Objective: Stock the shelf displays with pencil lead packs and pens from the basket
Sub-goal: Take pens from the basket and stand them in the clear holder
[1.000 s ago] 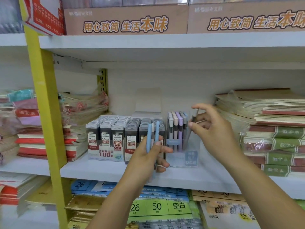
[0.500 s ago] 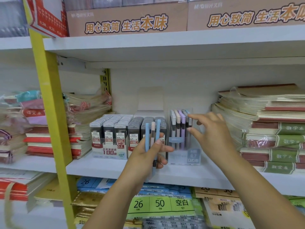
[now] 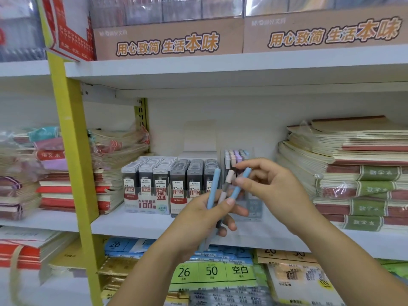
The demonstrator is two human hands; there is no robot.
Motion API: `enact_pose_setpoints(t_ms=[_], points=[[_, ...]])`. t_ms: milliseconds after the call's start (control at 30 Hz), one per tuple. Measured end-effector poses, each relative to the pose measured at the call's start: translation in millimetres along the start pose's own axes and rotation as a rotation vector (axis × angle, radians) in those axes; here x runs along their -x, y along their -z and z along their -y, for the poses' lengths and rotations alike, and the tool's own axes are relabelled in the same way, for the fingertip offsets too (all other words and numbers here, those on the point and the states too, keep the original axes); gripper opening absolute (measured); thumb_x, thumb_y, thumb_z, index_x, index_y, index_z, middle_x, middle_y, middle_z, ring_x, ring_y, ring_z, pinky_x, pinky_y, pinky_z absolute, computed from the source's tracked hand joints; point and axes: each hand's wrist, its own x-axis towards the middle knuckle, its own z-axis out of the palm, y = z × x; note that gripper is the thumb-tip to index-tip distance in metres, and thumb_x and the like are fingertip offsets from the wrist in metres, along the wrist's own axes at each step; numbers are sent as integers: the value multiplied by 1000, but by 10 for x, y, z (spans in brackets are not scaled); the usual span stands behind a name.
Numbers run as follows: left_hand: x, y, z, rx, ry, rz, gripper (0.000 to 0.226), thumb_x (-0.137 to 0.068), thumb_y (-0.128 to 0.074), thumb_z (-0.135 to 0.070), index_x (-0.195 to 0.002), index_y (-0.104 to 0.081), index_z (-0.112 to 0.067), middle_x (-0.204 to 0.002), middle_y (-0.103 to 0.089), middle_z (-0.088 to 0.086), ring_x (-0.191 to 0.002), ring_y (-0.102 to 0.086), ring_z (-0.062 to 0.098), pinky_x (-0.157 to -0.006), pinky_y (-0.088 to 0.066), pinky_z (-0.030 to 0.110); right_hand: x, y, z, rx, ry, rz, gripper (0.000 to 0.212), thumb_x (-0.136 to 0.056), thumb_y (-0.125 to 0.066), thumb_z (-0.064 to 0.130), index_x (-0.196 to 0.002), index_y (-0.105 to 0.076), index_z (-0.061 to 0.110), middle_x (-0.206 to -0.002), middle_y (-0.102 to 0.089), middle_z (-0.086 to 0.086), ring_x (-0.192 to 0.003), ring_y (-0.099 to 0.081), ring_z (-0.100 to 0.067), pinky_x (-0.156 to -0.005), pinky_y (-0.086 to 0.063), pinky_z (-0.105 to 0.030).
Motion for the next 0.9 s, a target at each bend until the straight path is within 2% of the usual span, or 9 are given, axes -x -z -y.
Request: enact_pose_setpoints(t_ms=[67, 167, 267, 400, 500, 600, 700, 767, 900], points=[[35, 67, 8, -8, 43, -16, 16, -97, -63, -35, -108, -75, -32, -104, -77, 6, -66, -61, 9, -55, -48, 20, 2, 80, 21, -50, 18, -75, 22, -80, -74, 10, -98, -68, 22, -84, -75, -4, -79, -71, -14, -65, -53, -18], [65, 181, 39, 82, 81, -105, 30, -83, -73, -33, -106, -73, -15, -94, -76, 10, -52, -46, 7, -44, -35, 17, -9, 243, 43, -82, -38, -89, 22, -74, -76, 13, -93, -66, 14, -87, -75, -6, -81, -73, -17, -66, -56, -21], [54, 221, 39, 170, 24, -226, 25, -76, -75, -30, -94, -77, -12, -84, -72, 10, -47, -37, 6, -40, -30, 16, 24, 367, 39, 92, -196, 82, 16, -79, -74, 2, -88, -67, 13, -85, -73, -6, -78, -73, -21, -69, -59, -26], [45, 161, -5, 97, -23, -250, 16, -80, -74, -33, -84, -77, -18, -80, -72, 6, -49, -36, 7, -42, -30, 17, 96, 262, 62, 370, -280, 357, 10, -83, -74, 15, -87, -70, 24, -78, -71, 12, -69, -66, 0, -60, -49, -12], [25, 91, -28, 9, -29, -216, 12, -91, -71, -28, -83, -74, -20, -75, -71, 2, -48, -36, 6, -42, -31, 17, 111, 86, 60, 443, -154, 293, 8, -81, -76, 24, -83, -69, 28, -76, -69, 13, -69, -62, -1, -66, -52, -17], [3, 41, -58, -13, -50, -229, 19, -97, -62, -30, -83, -73, -25, -64, -65, -9, -46, -35, 4, -42, -31, 16, 103, 21, 84, 368, -123, 261, 27, -84, -73, 16, -104, -60, 29, -82, -71, 8, -74, -69, -9, -73, -58, -26], [-48, 44, -48, 43, -21, -275, 16, -103, -51, -32, -111, -64, -25, -70, -67, -9, -50, -36, 5, -45, -32, 18, -30, 148, 144, 173, -21, -94, 53, -85, -68, 14, -128, -45, 36, -89, -71, 4, -79, -72, -11, -68, -59, -27], [-89, 47, -17, 71, 10, -293, 19, -105, -47, -29, -117, -57, -18, -71, -67, -8, -50, -37, 5, -45, -32, 18, -165, 278, 193, 101, 162, -298, 59, -90, -64, 11, -127, -40, 50, -90, -69, -3, -83, -72, -15, -71, -59, -28], [-164, 10, 62, 50, 16, -300, 21, -107, -44, -28, -110, -57, -11, -67, -68, -10, -48, -43, 4, -46, -38, 19, -393, 366, 84, 265, 280, -293, 51, -93, -62, 6, -118, -46, 48, -85, -64, -2, -82, -70, -8, -74, -56, -21]])
